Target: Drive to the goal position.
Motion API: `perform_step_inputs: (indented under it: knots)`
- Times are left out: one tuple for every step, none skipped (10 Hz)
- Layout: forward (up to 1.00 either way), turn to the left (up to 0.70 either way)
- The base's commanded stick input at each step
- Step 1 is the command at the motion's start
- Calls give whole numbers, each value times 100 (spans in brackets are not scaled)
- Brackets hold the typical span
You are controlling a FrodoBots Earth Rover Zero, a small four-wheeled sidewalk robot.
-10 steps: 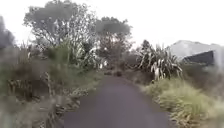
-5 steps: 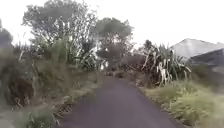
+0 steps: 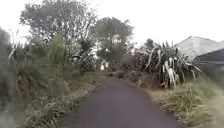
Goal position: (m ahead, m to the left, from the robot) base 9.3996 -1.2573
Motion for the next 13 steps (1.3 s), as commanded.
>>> perform_step_inputs:
  knots:
    - [85,0]
    - [85,0]
    - [85,0]
    - [85,0]
    - [85,0]
    - [85,0]
    - [85,0]
    - [85,0]
    - [85,0]
    - [85,0]
    - [85,0]
    - [85,0]
    - [85,0]
